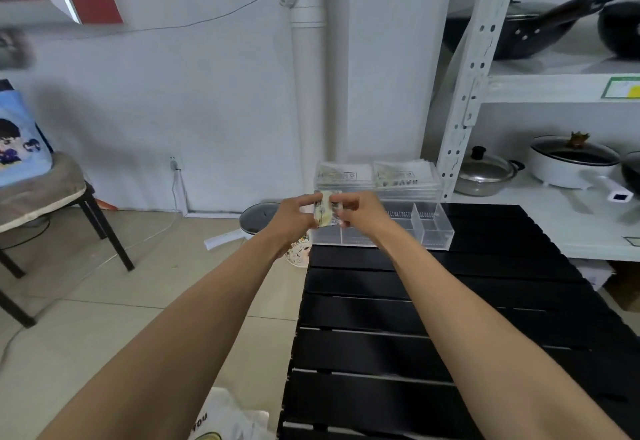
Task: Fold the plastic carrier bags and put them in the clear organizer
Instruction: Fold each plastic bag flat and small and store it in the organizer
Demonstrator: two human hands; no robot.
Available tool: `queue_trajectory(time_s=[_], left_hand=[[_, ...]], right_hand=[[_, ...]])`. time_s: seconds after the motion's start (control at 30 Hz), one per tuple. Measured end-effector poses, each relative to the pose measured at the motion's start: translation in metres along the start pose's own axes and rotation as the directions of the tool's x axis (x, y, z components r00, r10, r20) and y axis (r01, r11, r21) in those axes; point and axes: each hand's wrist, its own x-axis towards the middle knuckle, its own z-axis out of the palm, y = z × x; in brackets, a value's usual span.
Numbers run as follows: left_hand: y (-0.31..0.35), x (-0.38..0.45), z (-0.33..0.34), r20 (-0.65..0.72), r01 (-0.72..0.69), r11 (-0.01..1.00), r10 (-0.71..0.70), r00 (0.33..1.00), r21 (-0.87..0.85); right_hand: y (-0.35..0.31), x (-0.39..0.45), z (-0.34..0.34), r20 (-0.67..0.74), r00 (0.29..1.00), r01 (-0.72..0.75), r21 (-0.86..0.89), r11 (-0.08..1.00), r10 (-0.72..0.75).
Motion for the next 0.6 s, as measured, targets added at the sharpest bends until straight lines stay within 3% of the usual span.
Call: queue_trajectory(time_s=[0.13,0.27,0.47,0.6], left_hand=[[-0.006,0.018,0.003,-0.124,0.010,1.000,-0.010,0.992,0.004],[-0.023,0.033,0.004,-0.124,0.044,0.999,-0.040,0.991,0.031],[-0.038,0.041,0.009,-0.099,0.048,0.996,-0.040,0.994,0.075],[-0.043,0.043,0.009,-0.104,0.039,0.997,-0.033,0.994,0.060]], right_hand=[[0.002,0.030,0.012,-0.175,0.984,-0.025,-0.097,0.995,0.008],[0.000,0.040,0.021,-0.150,0.989,-0.036,-0.338,0.940,-0.016],[0.001,0.052,0.039,-0.093,0.996,-0.073,-0.630,0.773,0.019],[-0.002,0.050,0.045,-0.080,0.997,-0.058,-0.823,0.566,-0.015]])
